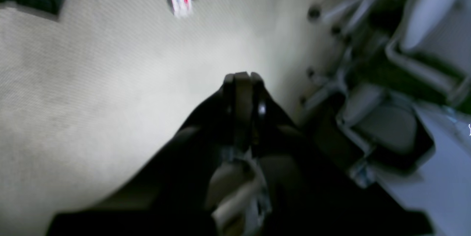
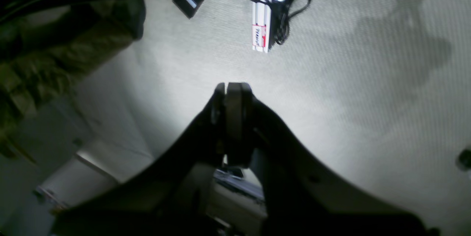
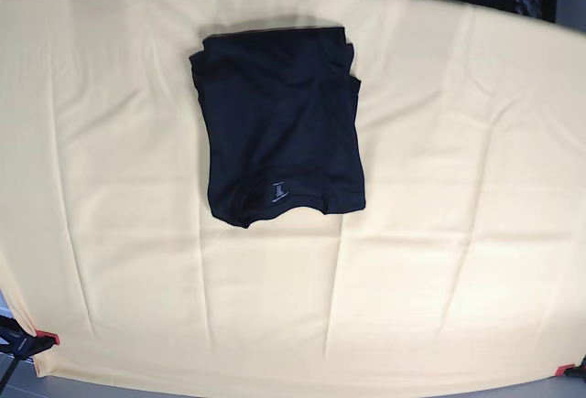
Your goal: Fold the T-shirt properly
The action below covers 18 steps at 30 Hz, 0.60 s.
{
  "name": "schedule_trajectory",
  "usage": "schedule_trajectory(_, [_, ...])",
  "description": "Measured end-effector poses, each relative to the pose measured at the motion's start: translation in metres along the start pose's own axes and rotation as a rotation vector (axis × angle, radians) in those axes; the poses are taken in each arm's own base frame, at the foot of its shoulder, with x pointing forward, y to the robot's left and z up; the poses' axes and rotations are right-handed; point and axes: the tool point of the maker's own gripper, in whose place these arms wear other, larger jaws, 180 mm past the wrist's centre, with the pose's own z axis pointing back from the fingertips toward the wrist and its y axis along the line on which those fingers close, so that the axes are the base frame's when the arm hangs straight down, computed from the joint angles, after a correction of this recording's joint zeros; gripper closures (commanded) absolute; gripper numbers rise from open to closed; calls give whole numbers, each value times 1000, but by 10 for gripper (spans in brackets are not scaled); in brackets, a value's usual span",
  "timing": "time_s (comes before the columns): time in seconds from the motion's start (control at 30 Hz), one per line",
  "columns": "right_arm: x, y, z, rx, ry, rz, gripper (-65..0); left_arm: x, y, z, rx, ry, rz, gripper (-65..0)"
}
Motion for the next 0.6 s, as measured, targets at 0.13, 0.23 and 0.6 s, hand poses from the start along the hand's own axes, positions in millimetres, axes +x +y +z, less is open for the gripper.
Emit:
schedule_trajectory(0.13, [18,-17,-25,-64,-21,29,0,19,29,-23,67,-81,19,0])
schedule_trajectory(0.23, [18,-35,-42,-167,10,91,0,26,51,-34,133,-116,-12,0])
schedule_trajectory(0.6, [39,-30,-85,-324,-4,224,0,80,59,-73,315,-249,-184,0])
